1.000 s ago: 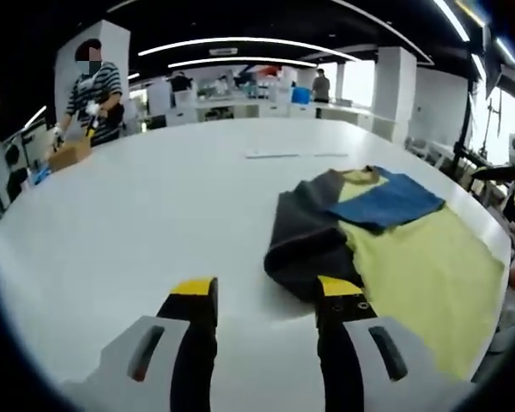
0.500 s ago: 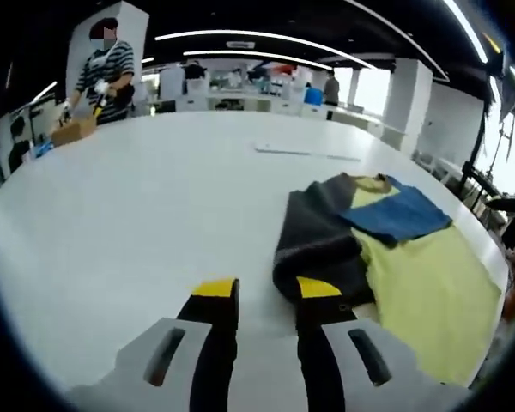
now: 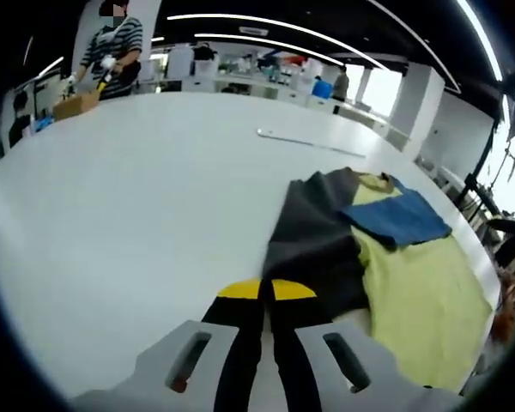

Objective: Fold the garment on the visible template until the final outline fits inside the template.

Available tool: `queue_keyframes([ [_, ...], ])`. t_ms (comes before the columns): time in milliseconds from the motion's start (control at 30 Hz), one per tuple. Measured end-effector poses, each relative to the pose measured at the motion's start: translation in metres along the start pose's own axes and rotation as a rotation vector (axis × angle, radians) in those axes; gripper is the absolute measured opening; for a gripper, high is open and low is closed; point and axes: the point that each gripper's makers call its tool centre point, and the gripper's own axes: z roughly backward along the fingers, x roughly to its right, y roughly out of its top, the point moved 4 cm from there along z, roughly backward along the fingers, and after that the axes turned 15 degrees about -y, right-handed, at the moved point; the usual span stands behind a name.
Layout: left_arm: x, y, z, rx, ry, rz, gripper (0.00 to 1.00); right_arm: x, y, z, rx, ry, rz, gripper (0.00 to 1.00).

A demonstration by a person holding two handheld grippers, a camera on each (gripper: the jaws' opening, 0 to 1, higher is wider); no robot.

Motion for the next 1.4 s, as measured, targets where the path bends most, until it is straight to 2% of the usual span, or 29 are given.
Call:
queue_keyframes([
  [133,0.011,0.020,0.004,0.073,-0.022,-0.007,0.00,0.001,-0.002,0.000,-0.003,-0.006,0.003,0.98],
  [333,0.032,0.045,0.007,0.140,-0.071,-0.037,0.00,-0.002,-0.004,0.000,-0.004,0.000,-0.006,0.99],
  [567,0.060,0.071,0.002,0.195,-0.133,-0.072,0.00,-0.003,-0.006,0.000,-0.004,-0.003,-0.012,0.99],
  [800,0.098,0.086,-0.011,0.200,-0.193,-0.159,0.00,0.000,-0.006,0.003,0.001,-0.019,-0.028,0.99],
  [967,0.127,0.082,-0.022,0.179,-0.220,-0.234,0.00,0.003,-0.008,0.004,-0.001,-0.028,-0.037,0.99],
  [1100,0.144,0.073,-0.033,0.168,-0.240,-0.246,0.00,0.003,-0.008,0.006,0.001,-0.031,-0.041,0.99],
  [1267,0.167,0.051,-0.053,0.115,-0.272,-0.279,0.00,0.005,-0.008,0.007,0.004,-0.038,-0.051,0.99],
  [1400,0.175,0.031,-0.067,0.066,-0.268,-0.305,0.00,0.005,-0.011,0.008,0.001,-0.043,-0.058,0.99],
])
